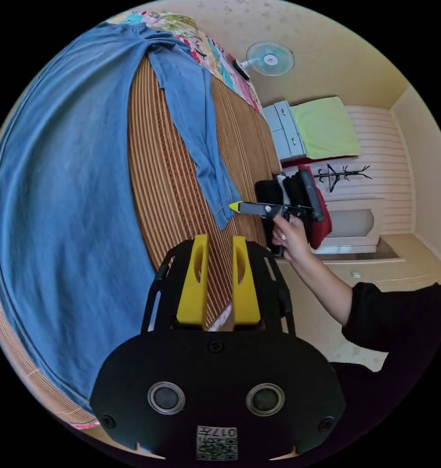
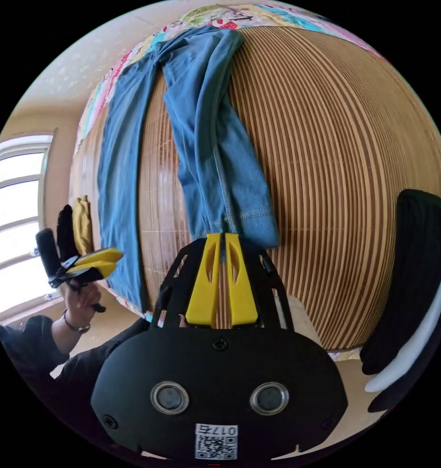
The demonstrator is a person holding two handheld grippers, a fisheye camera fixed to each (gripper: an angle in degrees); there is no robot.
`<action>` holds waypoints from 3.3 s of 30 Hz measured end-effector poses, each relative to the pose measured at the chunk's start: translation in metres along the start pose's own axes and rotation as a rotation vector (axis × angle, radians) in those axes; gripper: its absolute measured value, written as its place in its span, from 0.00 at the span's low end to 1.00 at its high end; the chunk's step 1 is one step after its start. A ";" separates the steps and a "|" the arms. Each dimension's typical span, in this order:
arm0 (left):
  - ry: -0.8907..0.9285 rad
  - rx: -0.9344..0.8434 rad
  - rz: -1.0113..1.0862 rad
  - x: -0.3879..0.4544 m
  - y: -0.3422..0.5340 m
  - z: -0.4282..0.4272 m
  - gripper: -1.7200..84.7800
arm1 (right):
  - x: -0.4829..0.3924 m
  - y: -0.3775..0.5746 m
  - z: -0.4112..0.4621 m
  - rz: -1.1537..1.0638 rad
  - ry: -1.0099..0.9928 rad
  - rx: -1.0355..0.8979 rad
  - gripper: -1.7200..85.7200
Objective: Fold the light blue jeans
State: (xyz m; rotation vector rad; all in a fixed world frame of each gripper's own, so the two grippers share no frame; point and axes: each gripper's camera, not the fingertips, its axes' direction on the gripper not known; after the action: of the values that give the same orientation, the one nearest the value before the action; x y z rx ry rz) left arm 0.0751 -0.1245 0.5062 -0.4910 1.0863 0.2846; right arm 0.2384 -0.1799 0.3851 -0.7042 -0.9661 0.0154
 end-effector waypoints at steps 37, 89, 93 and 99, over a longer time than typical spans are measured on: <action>-0.003 -0.080 -0.242 0.024 0.167 0.069 0.14 | 0.040 0.243 -0.124 0.027 0.148 0.119 0.03; 0.593 0.286 -0.369 0.002 0.258 -0.102 0.01 | -0.226 -0.484 -0.028 -0.503 0.329 0.521 0.04; 0.510 0.394 -0.498 -0.037 0.296 -0.145 0.01 | -0.299 -0.507 0.057 -0.527 0.231 0.430 0.04; 0.111 0.289 -0.569 -0.090 0.309 -0.151 0.01 | -0.285 -0.475 0.156 -0.488 0.023 0.299 0.05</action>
State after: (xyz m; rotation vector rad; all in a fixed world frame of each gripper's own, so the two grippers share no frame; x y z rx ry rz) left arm -0.2217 0.0644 0.4555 -0.5372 1.0281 -0.3984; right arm -0.1847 -0.5550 0.4924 -0.1829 -1.0652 -0.2710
